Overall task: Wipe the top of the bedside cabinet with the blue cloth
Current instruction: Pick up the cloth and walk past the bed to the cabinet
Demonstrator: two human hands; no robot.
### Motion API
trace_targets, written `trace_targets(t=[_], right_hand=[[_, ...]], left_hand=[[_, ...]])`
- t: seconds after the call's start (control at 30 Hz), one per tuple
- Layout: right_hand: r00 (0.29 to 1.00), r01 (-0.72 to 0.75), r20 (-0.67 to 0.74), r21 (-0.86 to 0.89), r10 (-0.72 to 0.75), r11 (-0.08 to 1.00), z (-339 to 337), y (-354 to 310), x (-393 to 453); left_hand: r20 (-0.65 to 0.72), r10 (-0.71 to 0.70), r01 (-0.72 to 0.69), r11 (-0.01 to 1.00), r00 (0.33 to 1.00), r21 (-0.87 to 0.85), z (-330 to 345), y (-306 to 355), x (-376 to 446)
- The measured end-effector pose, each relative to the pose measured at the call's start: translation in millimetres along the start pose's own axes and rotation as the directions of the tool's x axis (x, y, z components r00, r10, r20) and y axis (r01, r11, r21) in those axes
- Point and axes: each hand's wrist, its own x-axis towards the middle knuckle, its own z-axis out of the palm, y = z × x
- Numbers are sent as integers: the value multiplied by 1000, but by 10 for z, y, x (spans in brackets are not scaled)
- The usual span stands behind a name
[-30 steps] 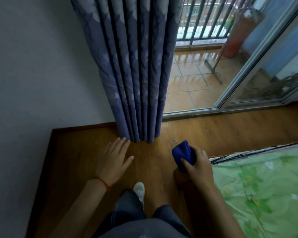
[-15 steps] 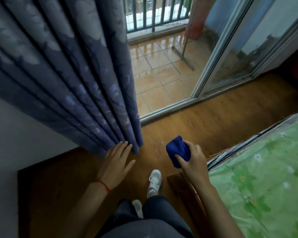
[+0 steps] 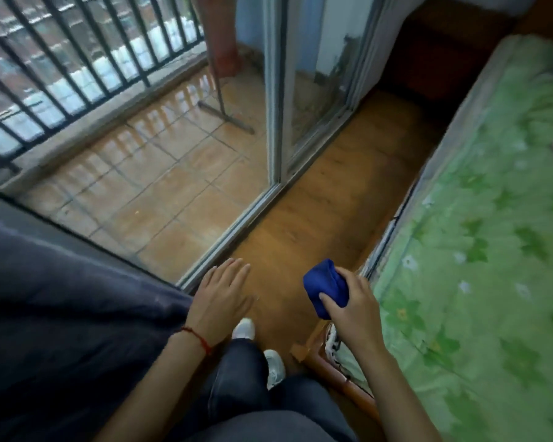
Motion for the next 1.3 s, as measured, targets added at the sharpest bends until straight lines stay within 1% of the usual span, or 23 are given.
trace_targets(t=[0.17,0.3,0.4,0.5,0.63,0.8,0.9,1.13,1.3], right_hand=[[969,-193,-143,57,199,980,-172,126,153],[901,-324,-261,122,345,938,-226,124,365],[852,-353,-341,185,397,917,-215,86,609],[810,-388,-377,227,448,893,-210,27,886],[773,-400,-434,231,462,887,-287,-40,1301],[756,-401,-473,211,452,891,-515,20,1922],[751,-404,-479,211,455,890,-732,173,2365],[775,-362,-488,177,401,915,-1491,587,3578],[793,-333,-481,172,374,927,-2077,730,4335]], left_hand=[[90,216,-217,976,972,-2,36,53,822],[120,349,-351,936,929,-12,25,1,1484],[125,422,-424,906,898,-20,-18,-113,1974],[130,446,-446,894,885,-29,-90,-230,2408],[134,481,-482,876,866,-31,-150,-315,2883],[167,498,-501,865,851,-28,-80,-226,3535],[173,513,-510,858,841,-65,41,-117,3992],[129,502,-496,865,855,-80,225,370,5283],[148,477,-467,879,866,-100,190,783,6126]])
